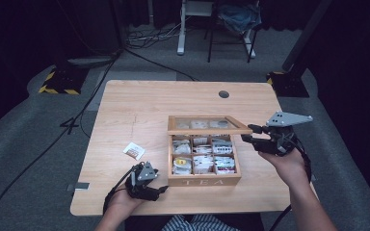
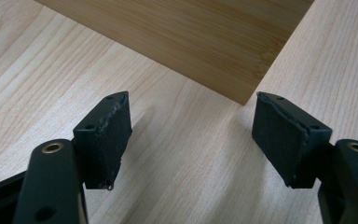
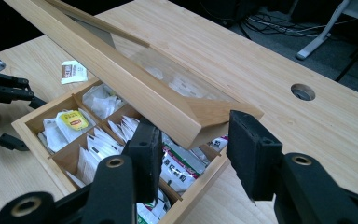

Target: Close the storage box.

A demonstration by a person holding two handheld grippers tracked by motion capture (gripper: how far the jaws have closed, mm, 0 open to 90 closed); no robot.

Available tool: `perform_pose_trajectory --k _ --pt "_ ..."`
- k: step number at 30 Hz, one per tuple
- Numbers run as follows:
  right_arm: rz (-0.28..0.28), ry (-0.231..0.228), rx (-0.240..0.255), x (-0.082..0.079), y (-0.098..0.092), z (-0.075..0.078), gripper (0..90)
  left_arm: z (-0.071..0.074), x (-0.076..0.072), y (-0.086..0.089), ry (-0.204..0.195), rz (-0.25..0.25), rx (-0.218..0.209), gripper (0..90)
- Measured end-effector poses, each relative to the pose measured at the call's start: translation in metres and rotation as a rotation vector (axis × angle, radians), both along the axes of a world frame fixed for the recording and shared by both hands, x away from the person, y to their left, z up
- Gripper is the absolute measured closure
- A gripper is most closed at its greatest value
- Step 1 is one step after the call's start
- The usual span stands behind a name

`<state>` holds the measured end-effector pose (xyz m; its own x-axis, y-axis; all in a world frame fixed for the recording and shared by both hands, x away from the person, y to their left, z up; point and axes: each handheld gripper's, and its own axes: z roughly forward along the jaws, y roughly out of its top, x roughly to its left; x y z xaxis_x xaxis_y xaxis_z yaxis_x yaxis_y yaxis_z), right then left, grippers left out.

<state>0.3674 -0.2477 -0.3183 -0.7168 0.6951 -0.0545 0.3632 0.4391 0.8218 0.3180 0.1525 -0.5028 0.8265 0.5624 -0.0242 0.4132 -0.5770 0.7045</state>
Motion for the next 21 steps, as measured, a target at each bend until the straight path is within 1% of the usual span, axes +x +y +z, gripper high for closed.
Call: perform_pose_trajectory --k 9,14,15,18,20,21 --pt "0.014 0.019 -0.021 -0.0032 -0.0003 -0.0015 54.5 0.0000 0.0006 -0.0007 0.001 0.007 0.002 27.6" --pt "0.033 0.037 -0.055 -0.0051 0.0002 -0.0028 53.9 0.0000 0.0006 -0.0008 0.000 0.006 0.002 27.5" --pt "0.037 0.049 -0.070 -0.0061 0.0009 -0.0028 53.7 0.0000 0.0006 -0.0008 0.000 0.006 0.002 27.5" --pt "0.042 0.058 -0.083 -0.0072 0.0014 -0.0026 53.7 0.0000 0.0006 -0.0008 0.001 0.006 0.002 27.5" --pt "0.053 0.079 -0.106 -0.0088 0.0018 -0.0022 53.6 0.0000 0.0006 -0.0008 0.001 0.006 0.002 27.5" --pt "0.053 0.079 -0.106 -0.0088 0.0018 -0.0022 53.6 0.0000 0.0006 -0.0008 0.001 0.006 0.002 27.5"
